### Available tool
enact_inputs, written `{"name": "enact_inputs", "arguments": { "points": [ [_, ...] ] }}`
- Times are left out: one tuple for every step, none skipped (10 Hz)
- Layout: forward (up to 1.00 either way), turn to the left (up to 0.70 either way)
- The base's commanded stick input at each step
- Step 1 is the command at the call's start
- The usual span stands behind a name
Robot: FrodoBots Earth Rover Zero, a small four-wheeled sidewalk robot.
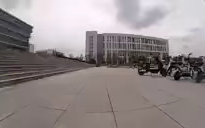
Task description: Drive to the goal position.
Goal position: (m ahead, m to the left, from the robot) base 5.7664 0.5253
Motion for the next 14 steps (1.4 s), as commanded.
{"name": "enact_inputs", "arguments": {
  "points": [
    [0.45,0.00],
    [0.45,0.00],
    [0.45,0.00],
    [0.45,0.00],
    [0.45,0.00],
    [0.45,0.00],
    [0.45,0.00],
    [0.45,0.00],
    [0.45,0.00],
    [0.45,0.00],
    [0.45,0.00],
    [0.45,0.00],
    [0.45,0.00],
    [0.45,0.00]
  ]
}}
